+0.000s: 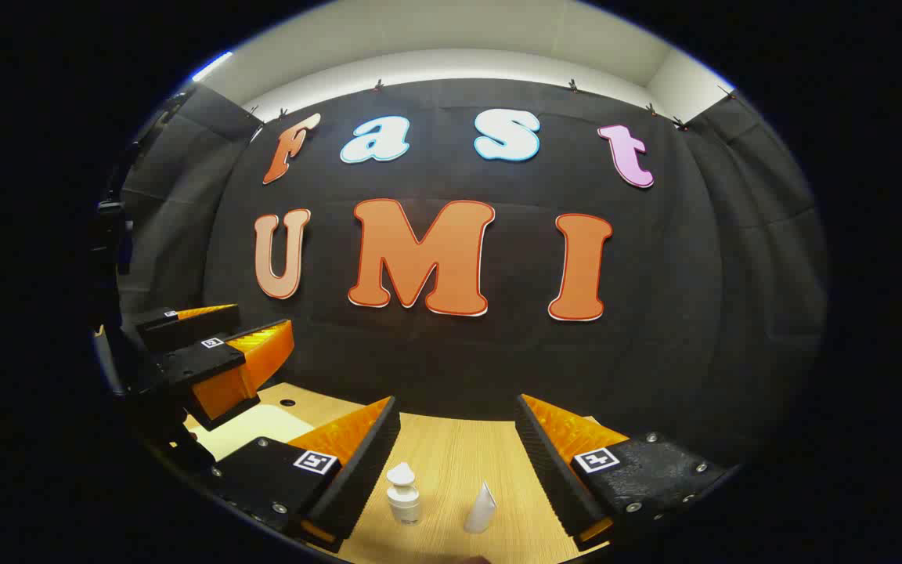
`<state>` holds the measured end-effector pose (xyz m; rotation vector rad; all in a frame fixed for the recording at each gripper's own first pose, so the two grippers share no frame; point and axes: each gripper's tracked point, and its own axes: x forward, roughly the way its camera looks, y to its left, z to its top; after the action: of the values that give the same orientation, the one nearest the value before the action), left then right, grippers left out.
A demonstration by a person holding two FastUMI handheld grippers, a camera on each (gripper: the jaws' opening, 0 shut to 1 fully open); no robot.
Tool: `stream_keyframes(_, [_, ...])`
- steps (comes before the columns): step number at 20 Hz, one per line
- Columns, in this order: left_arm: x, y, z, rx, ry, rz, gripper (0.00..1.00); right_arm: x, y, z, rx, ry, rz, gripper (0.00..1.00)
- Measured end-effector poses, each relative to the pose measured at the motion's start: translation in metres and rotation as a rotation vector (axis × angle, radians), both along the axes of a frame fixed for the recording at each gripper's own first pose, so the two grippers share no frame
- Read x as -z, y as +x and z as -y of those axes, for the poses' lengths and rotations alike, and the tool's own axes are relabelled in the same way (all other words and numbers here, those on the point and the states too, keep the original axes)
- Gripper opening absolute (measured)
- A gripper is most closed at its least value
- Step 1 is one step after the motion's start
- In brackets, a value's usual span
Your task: First open the suitcase, pack the skin care products into it, and then close the suitcase.
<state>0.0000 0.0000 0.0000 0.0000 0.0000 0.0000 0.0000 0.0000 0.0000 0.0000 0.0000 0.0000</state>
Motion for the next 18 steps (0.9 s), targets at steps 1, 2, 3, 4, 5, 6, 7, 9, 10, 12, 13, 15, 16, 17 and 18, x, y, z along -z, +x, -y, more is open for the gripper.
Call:
stream_keyframes(1, [0.0001, -0.0012, 0.0002, -0.002, 0.005, -0.002, 1.0, -0.0001, -0.0002, 0.0007, 0.005, -0.003, -0.001, 0.95])
stream_keyframes(2, [-0.0008, -0.0015, 0.0002, -0.002, 0.003, -0.002, 1.0, 0.0003, -0.001, 0.001, 0.003, -0.003, 0.001, 0.94])
stream_keyframes(3, [0.0002, -0.0028, 0.0011, 0.001, -0.004, -0.001, 0.99, 0.0005, 0.0004, 0.0008, 0.004, -0.005, 0.001, 0.94])
stream_keyframes(4, [-0.0002, -0.0036, 0.0027, 0.001, -0.002, -0.003, 1.0, 0.0002, 0.0004, -0.0004, 0.001, -0.004, 0.0, 0.94])
stream_keyframes(5, [0.0017, -0.0022, 0.001, 0.003, -0.001, -0.007, 1.0, -0.0005, 0.0002, -0.0011, 0.002, -0.004, 0.001, 0.94])
stream_keyframes(6, [0.0013, -0.0024, 0.0017, 0.005, 0.001, -0.01, 1.0, -0.0016, 0.0003, -0.0008, 0.002, -0.004, 0.003, 0.94])
stream_keyframes(7, [0.0025, -0.002, 0.0028, 0.007, 0.0, -0.012, 1.0, -0.0023, 0.0003, -0.002, -0.001, -0.004, 0.004, 0.94])
stream_keyframes(9, [0.0035, -0.003, 0.0036, 0.01, -0.004, -0.018, 1.0, -0.0009, -0.001, -0.0005, -0.003, -0.006, 0.002, 0.94])
stream_keyframes(10, [0.0039, -0.0036, 0.0037, 0.01, -0.001, -0.022, 1.0, -0.0009, -0.0002, -0.0008, 0.0, -0.008, 0.002, 0.94])
stream_keyframes(12, [0.0076, -0.003, 0.0055, 0.015, 0.017, -0.031, 1.0, -0.0005, -0.0008, -0.0014, 0.0, -0.01, 0.003, 0.94])
stream_keyframes(13, [0.0073, -0.003, 0.0056, 0.013, 0.023, -0.029, 1.0, -0.0009, -0.0015, -0.0014, 0.0, -0.011, 0.003, 0.94])
stream_keyframes(15, [0.004, -0.0043, 0.0037, 0.002, 0.041, -0.01, 1.0, -0.0014, -0.0019, -0.0025, 0.0, -0.016, 0.002, 0.94])
stream_keyframes(16, [0.0037, -0.0038, 0.0048, 0.004, 0.059, -0.005, 1.0, 0.0006, -0.0018, -0.0027, -0.003, -0.016, 0.002, 0.94])
stream_keyframes(17, [0.0057, -0.005, 0.0064, 0.007, 0.077, -0.003, 1.0, 0.0004, -0.0016, -0.0022, 0.002, -0.019, 0.002, 0.94])
stream_keyframes(18, [0.0077, -0.0054, 0.009, 0.019, 0.096, -0.005, 1.0, 0.0012, -0.0013, 0.0001, 0.005, -0.017, 0.0, 0.94])
